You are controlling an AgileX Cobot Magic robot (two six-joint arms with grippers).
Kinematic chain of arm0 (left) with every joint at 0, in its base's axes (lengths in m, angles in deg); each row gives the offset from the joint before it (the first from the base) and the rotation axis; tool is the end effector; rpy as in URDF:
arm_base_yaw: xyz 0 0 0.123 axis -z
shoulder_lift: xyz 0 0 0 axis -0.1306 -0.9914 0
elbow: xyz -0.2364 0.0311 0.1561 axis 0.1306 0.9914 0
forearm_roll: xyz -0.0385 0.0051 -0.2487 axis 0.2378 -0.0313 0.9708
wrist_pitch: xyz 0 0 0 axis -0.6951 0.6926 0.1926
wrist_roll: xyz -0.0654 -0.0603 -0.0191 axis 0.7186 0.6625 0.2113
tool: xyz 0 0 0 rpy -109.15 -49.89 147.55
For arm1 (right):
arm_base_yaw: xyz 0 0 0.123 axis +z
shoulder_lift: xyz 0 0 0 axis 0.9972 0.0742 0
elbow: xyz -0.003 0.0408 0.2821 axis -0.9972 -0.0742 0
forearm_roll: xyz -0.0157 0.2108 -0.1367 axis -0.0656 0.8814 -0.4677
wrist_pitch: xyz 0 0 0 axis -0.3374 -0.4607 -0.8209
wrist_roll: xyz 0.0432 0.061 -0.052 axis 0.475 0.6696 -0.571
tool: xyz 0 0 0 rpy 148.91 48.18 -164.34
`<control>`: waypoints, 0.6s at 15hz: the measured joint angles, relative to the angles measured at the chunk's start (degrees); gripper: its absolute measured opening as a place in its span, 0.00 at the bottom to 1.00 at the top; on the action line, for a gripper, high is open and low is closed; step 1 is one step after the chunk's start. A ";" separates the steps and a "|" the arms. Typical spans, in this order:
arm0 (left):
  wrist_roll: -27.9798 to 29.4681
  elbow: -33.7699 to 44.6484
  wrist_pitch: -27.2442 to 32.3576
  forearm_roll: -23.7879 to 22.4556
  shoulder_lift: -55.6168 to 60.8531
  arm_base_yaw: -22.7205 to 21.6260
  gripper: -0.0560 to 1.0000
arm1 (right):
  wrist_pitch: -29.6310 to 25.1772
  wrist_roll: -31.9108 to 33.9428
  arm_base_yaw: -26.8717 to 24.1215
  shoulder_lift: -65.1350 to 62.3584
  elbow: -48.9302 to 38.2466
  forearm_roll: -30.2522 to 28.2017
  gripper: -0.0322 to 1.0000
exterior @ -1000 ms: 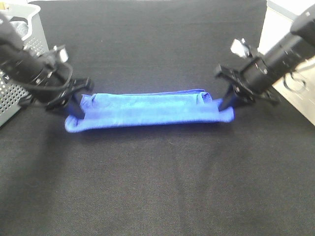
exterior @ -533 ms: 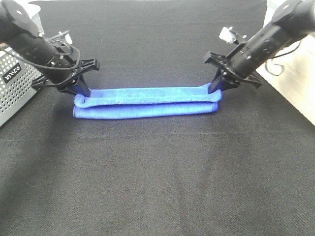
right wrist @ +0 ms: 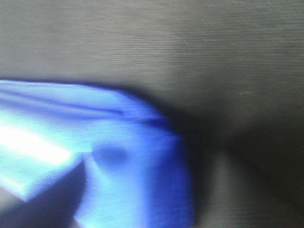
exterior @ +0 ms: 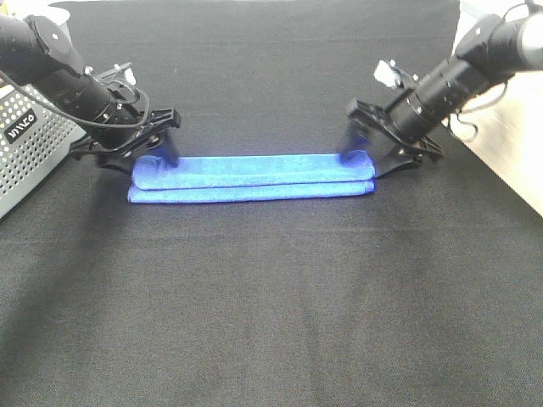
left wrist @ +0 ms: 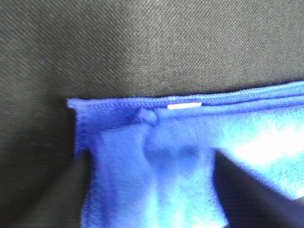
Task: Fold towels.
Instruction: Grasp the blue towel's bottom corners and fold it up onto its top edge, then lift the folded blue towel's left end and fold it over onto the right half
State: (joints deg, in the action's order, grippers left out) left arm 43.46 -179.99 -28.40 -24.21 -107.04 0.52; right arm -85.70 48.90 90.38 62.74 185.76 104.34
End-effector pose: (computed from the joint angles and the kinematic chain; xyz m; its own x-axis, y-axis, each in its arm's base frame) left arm 0.4691 -0.0955 0.1152 -0.9510 -0.1383 -0.2765 -0.0204 0.9205 -0.3903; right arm 0.4785 0.0809 0.1080 -0.9776 0.0396 -0.2067 -0.0649 0.8774 0.4753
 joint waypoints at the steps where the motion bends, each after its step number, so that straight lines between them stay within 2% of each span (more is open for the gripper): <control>1: 0.00 0.00 0.06 -0.57 0.40 0.00 0.76 | -0.86 0.00 0.00 -0.23 0.00 -0.06 0.88; 6: 5.56 0.00 1.66 -7.22 1.03 -0.23 0.78 | -2.41 0.06 -0.06 -2.86 0.00 -2.92 0.92; 9: 6.02 0.00 2.06 -6.36 -0.17 -0.29 0.78 | -2.41 0.06 -0.06 -3.61 0.00 -2.98 0.92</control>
State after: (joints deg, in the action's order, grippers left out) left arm 49.47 -179.99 -26.33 -30.57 -107.21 0.23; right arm -88.10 48.96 90.33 59.13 185.76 101.36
